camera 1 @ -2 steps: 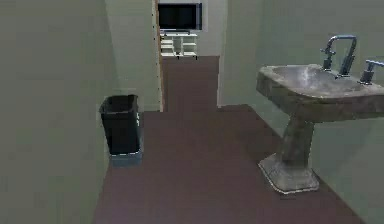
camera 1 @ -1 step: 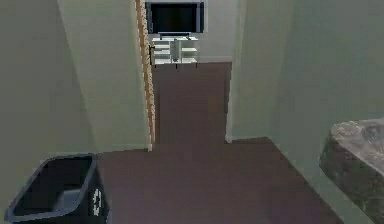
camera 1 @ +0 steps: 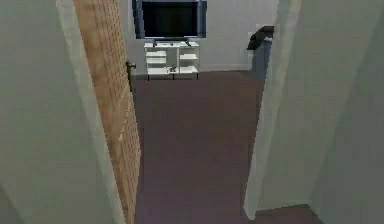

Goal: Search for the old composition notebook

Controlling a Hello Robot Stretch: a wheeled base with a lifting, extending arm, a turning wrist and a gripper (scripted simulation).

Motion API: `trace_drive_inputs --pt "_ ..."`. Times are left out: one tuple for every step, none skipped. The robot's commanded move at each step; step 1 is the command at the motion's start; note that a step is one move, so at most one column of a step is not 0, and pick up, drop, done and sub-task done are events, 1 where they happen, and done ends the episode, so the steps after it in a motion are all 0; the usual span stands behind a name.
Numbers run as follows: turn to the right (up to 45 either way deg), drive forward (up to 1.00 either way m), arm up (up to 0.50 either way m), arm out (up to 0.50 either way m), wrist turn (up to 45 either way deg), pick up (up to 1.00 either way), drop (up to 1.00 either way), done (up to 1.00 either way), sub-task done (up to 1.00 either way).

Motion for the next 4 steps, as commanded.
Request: trace_drive_inputs --pt "0.0 1.00 0.00 0.00 0.0 0.00 0.00 0.00 0.00" --pt "-3.0 0.00 0.00 0.00 0.0 0.00 0.00 0.00 0.00" --pt "0.0 0.15 0.00 0.00 0.0 0.00 0.00 0.00 0.00" --pt "33.0 0.00 0.00 0.00 0.0 0.00 0.00 0.00 0.00"
